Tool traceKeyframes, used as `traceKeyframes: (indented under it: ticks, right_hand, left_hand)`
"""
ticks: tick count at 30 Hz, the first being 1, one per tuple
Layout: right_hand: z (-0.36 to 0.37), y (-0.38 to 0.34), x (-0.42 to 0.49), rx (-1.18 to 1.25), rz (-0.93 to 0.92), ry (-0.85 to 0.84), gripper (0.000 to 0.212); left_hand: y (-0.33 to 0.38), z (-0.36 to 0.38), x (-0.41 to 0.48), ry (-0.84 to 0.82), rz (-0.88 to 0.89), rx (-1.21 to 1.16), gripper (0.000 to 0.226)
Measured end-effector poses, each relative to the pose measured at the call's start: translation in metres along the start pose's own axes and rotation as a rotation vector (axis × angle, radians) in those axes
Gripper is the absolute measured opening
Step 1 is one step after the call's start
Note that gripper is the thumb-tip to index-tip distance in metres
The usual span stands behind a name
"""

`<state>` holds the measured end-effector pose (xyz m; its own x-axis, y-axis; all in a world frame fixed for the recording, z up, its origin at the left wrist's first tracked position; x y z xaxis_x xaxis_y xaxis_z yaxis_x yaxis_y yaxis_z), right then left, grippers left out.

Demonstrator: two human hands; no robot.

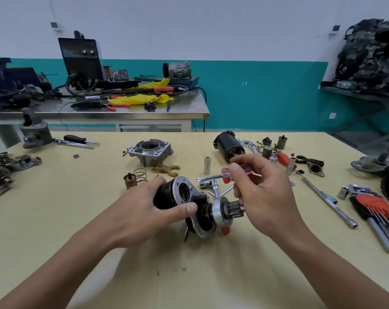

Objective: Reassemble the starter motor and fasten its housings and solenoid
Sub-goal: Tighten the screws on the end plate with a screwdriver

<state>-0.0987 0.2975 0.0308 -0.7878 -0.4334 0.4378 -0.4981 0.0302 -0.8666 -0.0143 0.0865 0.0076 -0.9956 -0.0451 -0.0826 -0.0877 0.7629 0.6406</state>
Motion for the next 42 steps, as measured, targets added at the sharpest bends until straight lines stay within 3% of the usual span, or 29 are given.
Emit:
traceKeyframes:
  ticks: [6,12,17,24,29,34,42]
  right_hand:
    - [-0.003,-0.004,-0.001,0.133,0.002,0.064,0.01]
    - [-0.008,-0.004,0.001,0.201,0.041,0.094,0.018]
    - [-0.016,0.001,0.006,0.258,0.119,0.082,0.012]
    - [-0.012,0.0,0.004,0.287,0.182,0.0,0.009]
    - [-0.009,-0.003,0.003,0.311,0.18,-0.02,0.007]
    - [-0.007,-0.005,0.003,0.217,0.178,-0.123,0.012]
    - [-0.007,-0.017,0.005,0.045,0.103,-0.36,0.03]
  left_hand:
    - [0.002,0.006,0.004,0.01,0.022,0.02,0.079]
    - [0.01,0.005,0.0,0.153,0.129,0.214,0.078]
    - [0.021,0.017,-0.002,0.313,0.363,0.143,0.069]
    - [0.027,0.017,-0.002,0.393,0.51,0.026,0.061]
    - [0.027,0.018,-0.004,0.389,0.527,-0.056,0.028]
    - [0.026,0.016,-0.004,0.427,0.488,-0.072,0.038]
    - [0.02,0.021,0.001,0.336,0.463,-0.285,0.04]
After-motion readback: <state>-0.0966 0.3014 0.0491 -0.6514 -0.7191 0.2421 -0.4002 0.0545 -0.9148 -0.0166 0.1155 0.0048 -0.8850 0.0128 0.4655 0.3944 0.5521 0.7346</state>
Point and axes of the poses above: each hand's wrist, its own x-axis towards the middle knuckle, its own z-axis out of the palm, y = z × x, the point moved 6 cm from there along x, towards the middle knuckle, and after that the axes turned 13 degrees about -y, right-handed, at the moved point
